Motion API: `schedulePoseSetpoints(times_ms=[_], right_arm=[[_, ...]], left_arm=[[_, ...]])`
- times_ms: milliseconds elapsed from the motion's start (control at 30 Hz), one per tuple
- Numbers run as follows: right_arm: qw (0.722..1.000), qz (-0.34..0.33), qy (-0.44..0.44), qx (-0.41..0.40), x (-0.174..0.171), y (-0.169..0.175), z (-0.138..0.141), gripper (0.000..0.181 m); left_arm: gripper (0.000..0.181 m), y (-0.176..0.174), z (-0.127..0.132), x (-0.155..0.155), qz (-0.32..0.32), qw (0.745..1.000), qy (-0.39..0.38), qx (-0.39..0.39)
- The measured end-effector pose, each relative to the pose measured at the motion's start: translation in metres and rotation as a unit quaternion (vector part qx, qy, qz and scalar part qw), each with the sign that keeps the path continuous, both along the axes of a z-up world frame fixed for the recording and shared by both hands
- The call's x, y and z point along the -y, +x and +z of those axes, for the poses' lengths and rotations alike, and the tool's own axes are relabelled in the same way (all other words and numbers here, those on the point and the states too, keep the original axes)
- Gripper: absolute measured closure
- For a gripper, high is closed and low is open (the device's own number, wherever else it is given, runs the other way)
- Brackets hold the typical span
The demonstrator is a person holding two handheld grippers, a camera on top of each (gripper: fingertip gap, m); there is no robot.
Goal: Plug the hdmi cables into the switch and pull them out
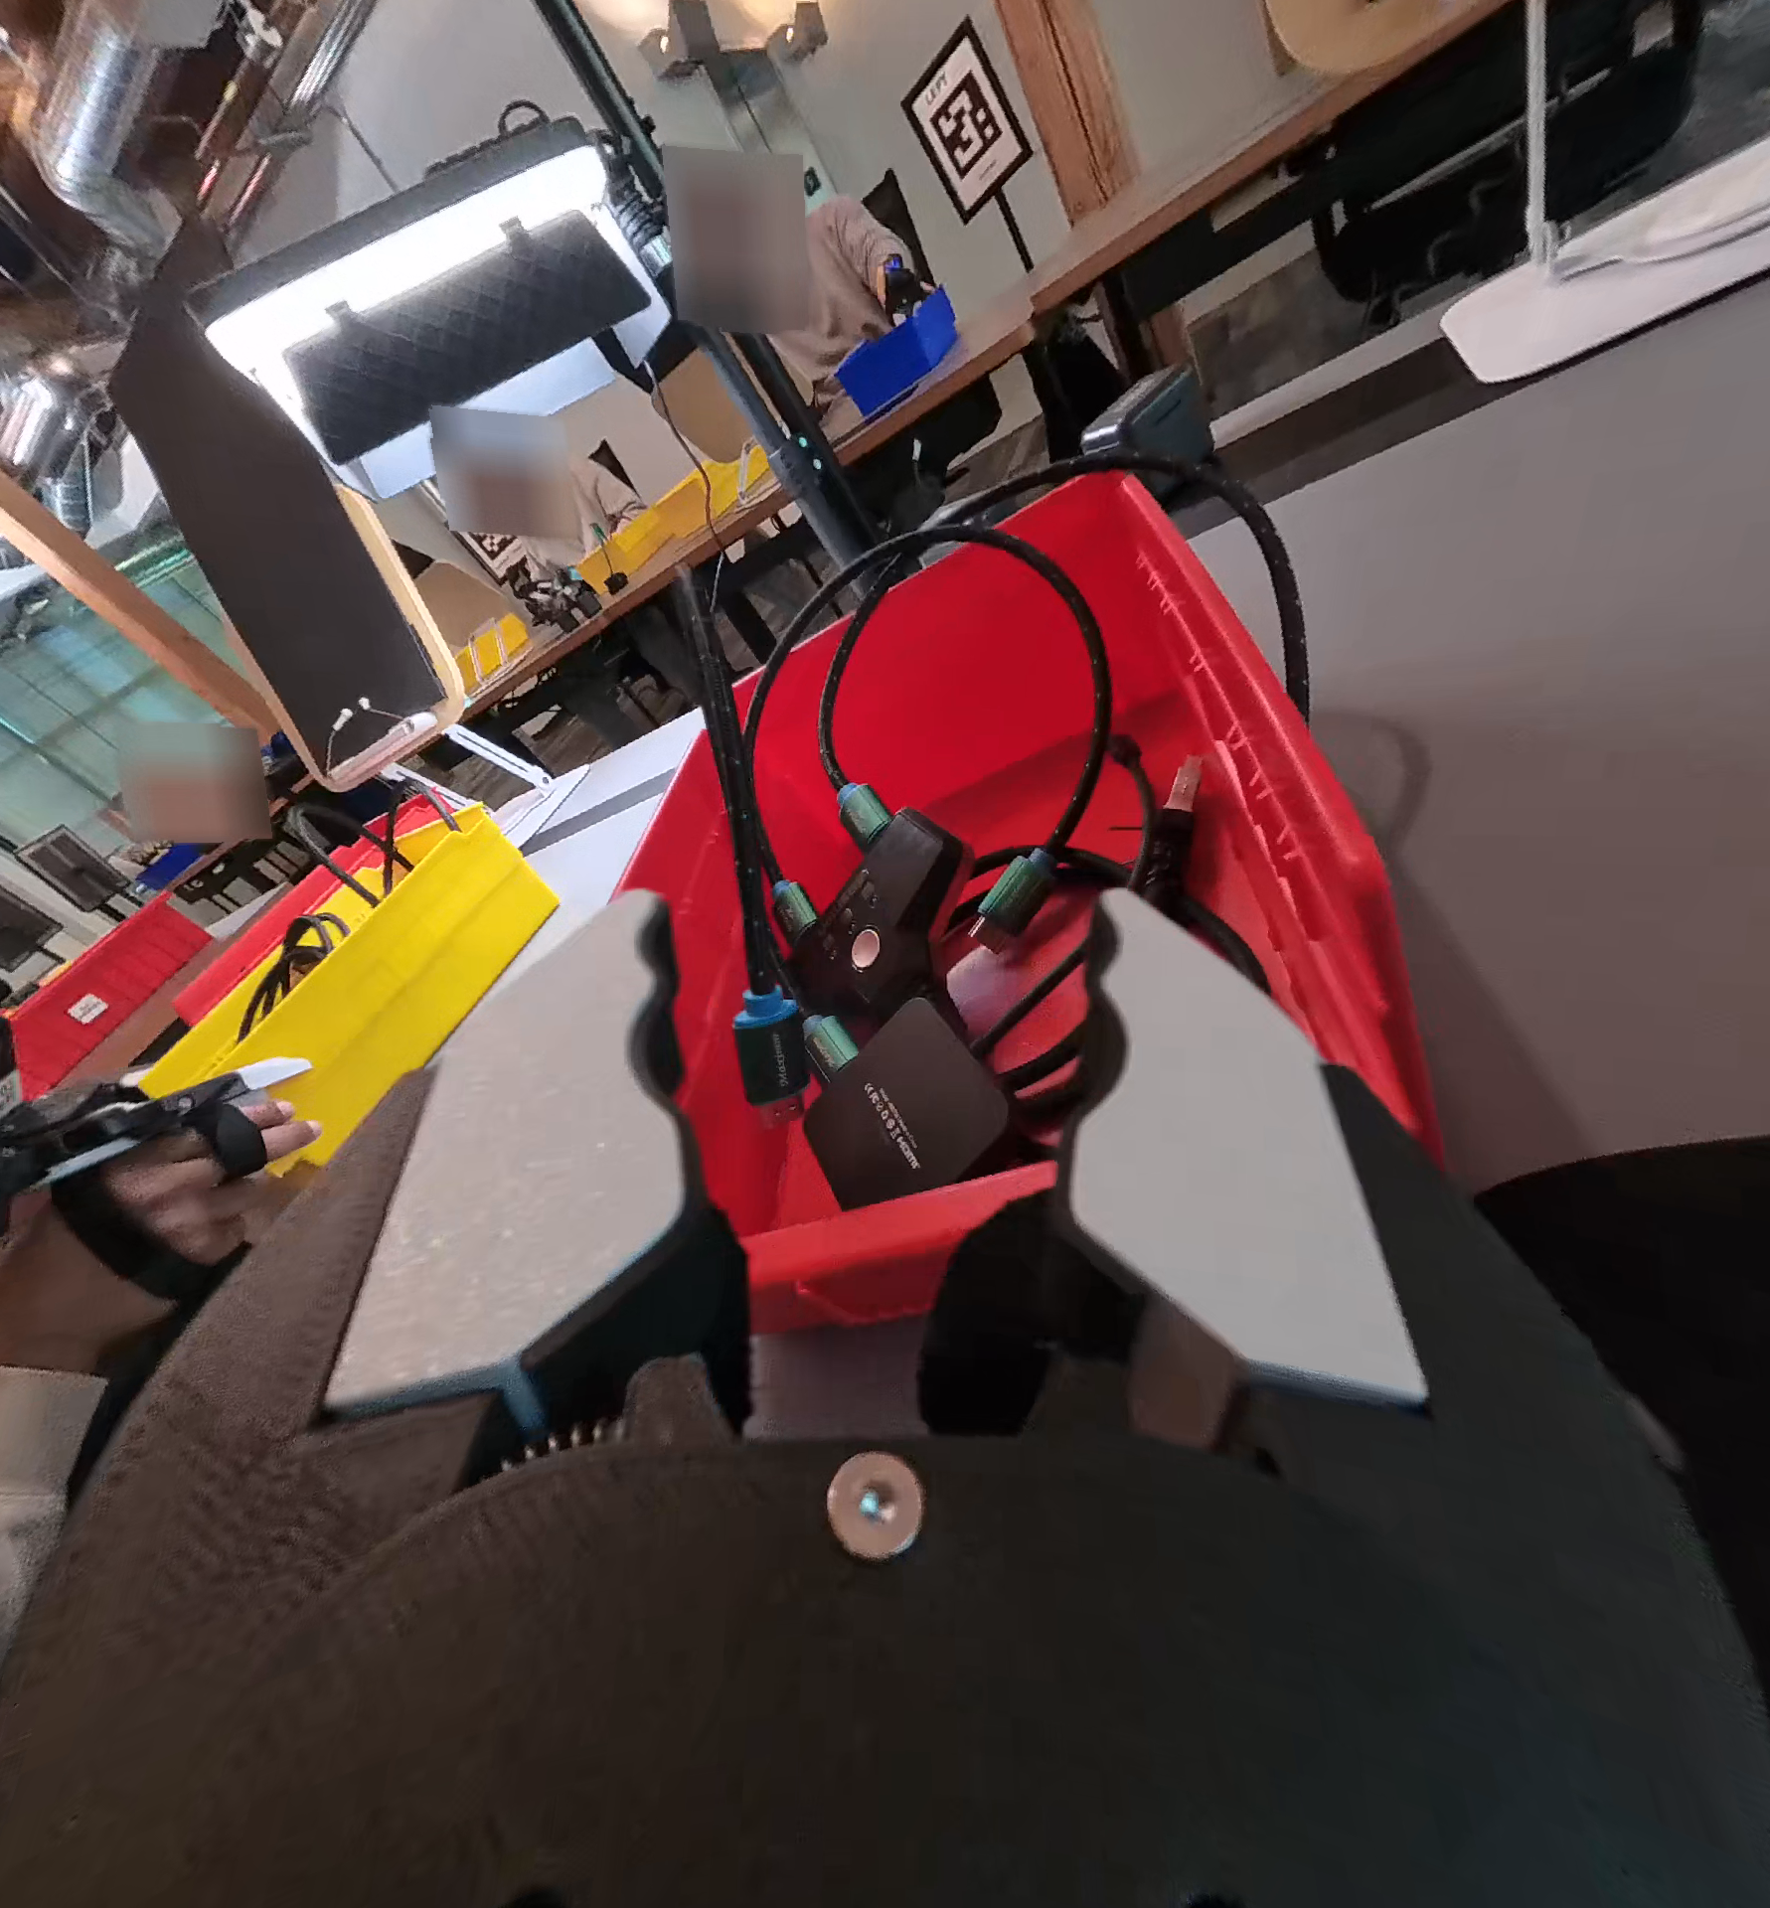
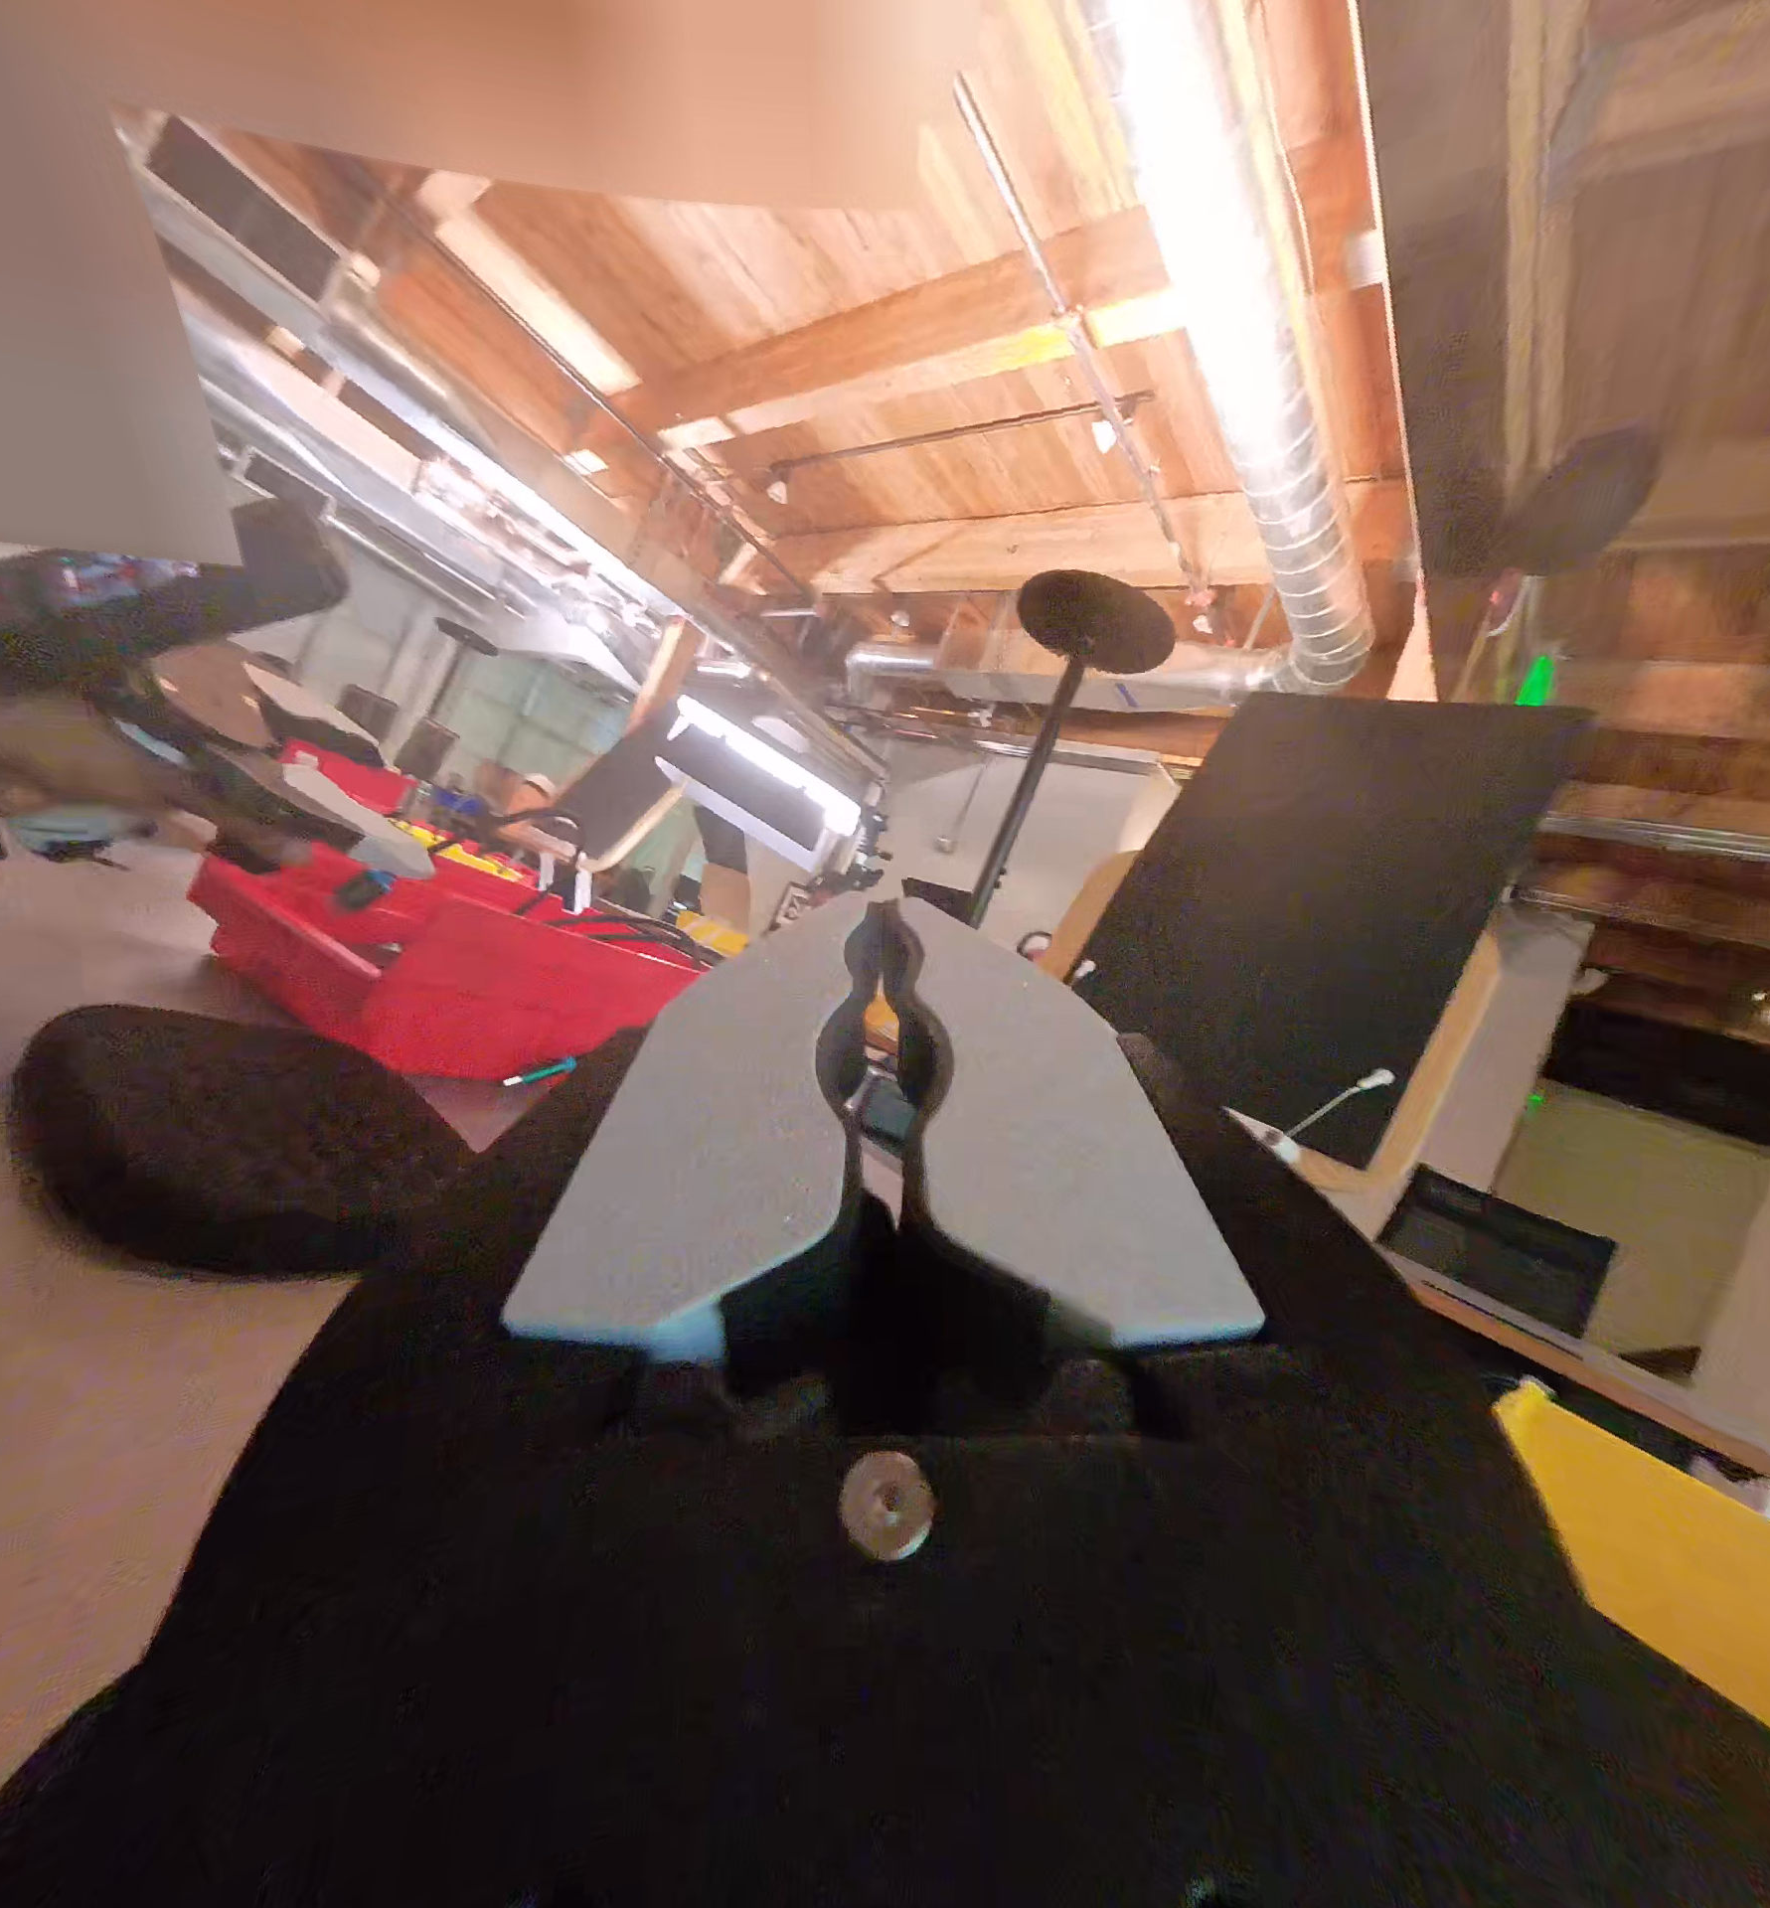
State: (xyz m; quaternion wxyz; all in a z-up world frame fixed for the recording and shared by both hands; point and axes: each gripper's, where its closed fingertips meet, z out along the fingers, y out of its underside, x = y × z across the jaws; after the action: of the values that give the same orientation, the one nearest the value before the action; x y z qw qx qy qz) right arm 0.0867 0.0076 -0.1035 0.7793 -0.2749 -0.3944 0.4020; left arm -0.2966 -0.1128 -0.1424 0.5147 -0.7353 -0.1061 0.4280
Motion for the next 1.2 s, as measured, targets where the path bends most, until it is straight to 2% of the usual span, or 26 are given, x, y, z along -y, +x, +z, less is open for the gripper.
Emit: schedulePoseSetpoints(times_ms=[67, 100, 133, 167, 200, 233, 267, 300, 333, 400, 433, 500, 600, 633, 667, 733, 767, 800, 833, 867, 933, 1000, 1033, 1067, 1100, 1200], right_arm=[[0.999, 0.028, -0.009, 0.027, 0.005, -0.003, -0.006, 0.181], [0.997, 0.059, -0.031, 0.027, 0.008, -0.005, -0.006, 0.181], [0.997, 0.074, -0.034, 0.017, 0.011, -0.005, -0.004, 0.167], [0.997, 0.073, -0.015, -0.009, 0.013, -0.003, 0.002, 0.131], [0.998, 0.068, 0.000, -0.019, 0.014, -0.001, 0.004, 0.104], [0.998, 0.062, -0.006, -0.020, 0.013, -0.001, 0.005, 0.093], [0.998, 0.059, -0.006, -0.018, 0.013, -0.001, 0.005, 0.099], [0.998, 0.054, 0.005, -0.014, 0.014, 0.001, 0.003, 0.149], [0.999, 0.030, 0.010, -0.020, 0.012, 0.005, 0.005, 0.181], [1.000, -0.004, -0.001, -0.023, 0.005, 0.011, 0.006, 0.181], [0.998, -0.018, 0.004, -0.054, 0.002, 0.018, 0.014, 0.170], [0.993, -0.037, 0.033, -0.110, 0.004, 0.032, 0.026, 0.108], [0.987, -0.089, 0.031, -0.132, -0.007, 0.045, 0.032, 0.136], [0.984, -0.111, 0.039, -0.135, -0.008, 0.051, 0.033, 0.145], [0.979, -0.148, 0.035, -0.135, -0.013, 0.059, 0.033, 0.181], [0.976, -0.200, 0.012, -0.090, -0.028, 0.061, 0.030, 0.181], [0.972, -0.225, 0.002, -0.064, -0.038, 0.062, 0.027, 0.177], [0.965, -0.259, -0.020, -0.044, -0.054, 0.064, 0.024, 0.152], [0.963, -0.266, -0.046, 0.001, -0.067, 0.057, 0.015, 0.109], [0.956, -0.275, -0.088, 0.050, -0.080, 0.051, 0.001, 0.085], [0.924, -0.303, -0.178, 0.152, -0.102, 0.044, -0.033, 0.074], [0.885, -0.329, -0.238, 0.227, -0.116, 0.039, -0.064, 0.091], [0.865, -0.358, -0.247, 0.250, -0.122, 0.040, -0.073, 0.107], [0.845, -0.394, -0.243, 0.269, -0.128, 0.042, -0.078, 0.131], [0.818, -0.447, -0.226, 0.282, -0.136, 0.051, -0.079, 0.168], [0.789, -0.493, -0.200, 0.308, -0.147, 0.056, -0.082, 0.172]], left_arm=[[0.100, 0.000, 0.001, 0.001, -0.001, 1.000, 0.000, -0.001], [0.116, 0.001, 0.001, 0.001, -0.005, 1.000, -0.005, -0.004], [0.157, 0.002, 0.002, 0.002, -0.007, 1.000, -0.003, -0.008], [0.181, 0.003, 0.004, 0.002, -0.011, 1.000, 0.007, -0.008], [0.181, 0.005, 0.006, 0.000, -0.022, 1.000, 0.016, -0.004], [0.181, 0.006, 0.007, 0.000, -0.023, 0.999, 0.026, -0.002], [0.180, 0.005, 0.010, 0.001, -0.018, 0.999, 0.033, -0.006], [0.159, 0.004, 0.012, 0.002, -0.011, 0.999, 0.036, -0.012], [0.123, 0.002, 0.012, 0.003, -0.007, 0.999, 0.035, -0.014], [0.085, 0.001, 0.013, 0.003, -0.003, 0.999, 0.035, -0.010], [0.091, 0.002, 0.015, 0.004, -0.010, 0.999, 0.038, -0.017], [0.181, 0.009, 0.020, 0.004, -0.039, 0.998, 0.050, -0.026], [0.180, 0.016, 0.029, 0.000, -0.073, 0.992, 0.104, -0.001], [0.155, 0.014, 0.036, 0.003, -0.066, 0.989, 0.130, -0.008], [0.110, 0.015, 0.039, 0.004, -0.069, 0.988, 0.140, -0.012], [0.106, 0.015, 0.040, 0.004, -0.075, 0.987, 0.142, -0.010], [0.104, 0.016, 0.040, 0.005, -0.085, 0.986, 0.140, -0.015], [0.172, 0.017, 0.041, 0.007, -0.093, 0.986, 0.140, -0.018], [0.181, 0.019, 0.042, 0.007, -0.103, 0.984, 0.145, -0.011], [0.181, 0.020, 0.043, 0.007, -0.112, 0.982, 0.153, 0.000], [0.178, 0.018, 0.051, 0.012, -0.101, 0.976, 0.191, -0.004], [0.135, 0.017, 0.058, 0.014, -0.098, 0.972, 0.213, -0.017], [0.123, 0.017, 0.057, 0.014, -0.097, 0.972, 0.213, -0.014], [0.120, 0.017, 0.056, 0.013, -0.100, 0.973, 0.209, -0.011], [0.120, 0.017, 0.054, 0.011, -0.104, 0.974, 0.203, -0.008], [0.120, 0.016, 0.046, 0.008, -0.109, 0.979, 0.173, -0.004]])
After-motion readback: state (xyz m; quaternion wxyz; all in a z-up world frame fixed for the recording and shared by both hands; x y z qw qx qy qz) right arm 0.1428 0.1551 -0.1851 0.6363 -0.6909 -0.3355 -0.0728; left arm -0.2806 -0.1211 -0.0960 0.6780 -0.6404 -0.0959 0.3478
